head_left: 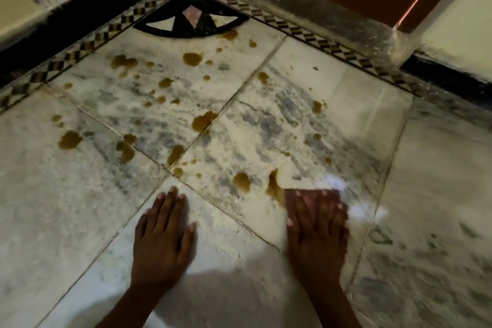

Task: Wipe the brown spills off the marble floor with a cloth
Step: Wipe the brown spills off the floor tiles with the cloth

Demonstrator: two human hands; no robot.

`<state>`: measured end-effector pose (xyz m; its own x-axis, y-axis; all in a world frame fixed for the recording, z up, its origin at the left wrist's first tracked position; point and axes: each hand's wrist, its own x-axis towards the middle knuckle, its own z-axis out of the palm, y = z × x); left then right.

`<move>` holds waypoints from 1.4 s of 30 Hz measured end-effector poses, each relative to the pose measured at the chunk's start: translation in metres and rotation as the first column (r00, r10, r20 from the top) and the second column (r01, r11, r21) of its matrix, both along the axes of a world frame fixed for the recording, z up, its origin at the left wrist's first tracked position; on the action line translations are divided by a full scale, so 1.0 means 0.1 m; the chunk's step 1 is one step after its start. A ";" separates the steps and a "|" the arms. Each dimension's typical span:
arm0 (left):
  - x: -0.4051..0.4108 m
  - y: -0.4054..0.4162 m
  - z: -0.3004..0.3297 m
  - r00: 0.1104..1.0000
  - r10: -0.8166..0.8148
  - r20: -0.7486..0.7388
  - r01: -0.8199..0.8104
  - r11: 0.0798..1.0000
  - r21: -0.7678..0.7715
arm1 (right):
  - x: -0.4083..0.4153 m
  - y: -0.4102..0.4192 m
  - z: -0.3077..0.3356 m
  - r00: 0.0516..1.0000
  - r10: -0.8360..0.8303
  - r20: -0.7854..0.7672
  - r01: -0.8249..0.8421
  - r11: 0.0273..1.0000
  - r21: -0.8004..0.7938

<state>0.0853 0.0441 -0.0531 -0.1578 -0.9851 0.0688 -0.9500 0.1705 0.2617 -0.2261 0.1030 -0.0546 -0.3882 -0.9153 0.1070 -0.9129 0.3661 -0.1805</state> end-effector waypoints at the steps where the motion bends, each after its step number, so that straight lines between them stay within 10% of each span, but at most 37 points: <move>1: 0.01 0.01 -0.01 1.000 -0.002 0.002 0.002 1.000 0.004 | -0.06 0.01 -0.03 0.995 -0.094 0.020 0.094 0.996 0.010; 5: -0.01 0.01 -0.05 1.000 0.005 -0.005 -0.005 1.000 0.003 | 0.15 -0.72 -0.19 0.897 -0.407 0.173 0.420 0.906 -0.044; 11: -0.01 0.01 0.02 1.000 0.013 -0.011 -0.013 1.000 0.015 | 0.48 -0.33 -0.06 0.996 0.006 0.091 -0.009 1.000 0.028; 17: 0.01 0.04 -0.04 1.000 -0.021 -0.010 0.021 1.000 -0.001 | 0.23 -0.58 -0.10 0.888 -0.441 0.129 0.437 0.897 0.061; 24: 0.00 0.02 -0.01 1.000 -0.001 -0.013 0.001 1.000 0.008 | 0.57 -0.17 0.02 0.994 0.013 0.107 -0.026 0.992 0.124; 32: 0.03 0.01 0.00 1.000 -0.008 -0.015 0.007 1.000 -0.022 | 0.21 -0.68 -0.03 0.884 -0.429 0.186 0.423 0.903 0.077; 38: 0.03 0.02 0.04 0.999 -0.042 -0.020 0.043 0.999 0.009 | 0.59 -0.22 0.02 0.991 -0.036 0.128 0.019 0.991 0.130; 42: 0.23 -0.01 0.04 0.991 -0.132 0.028 0.131 0.990 0.051 | 0.14 0.46 0.04 0.986 -0.109 0.126 0.093 0.988 0.126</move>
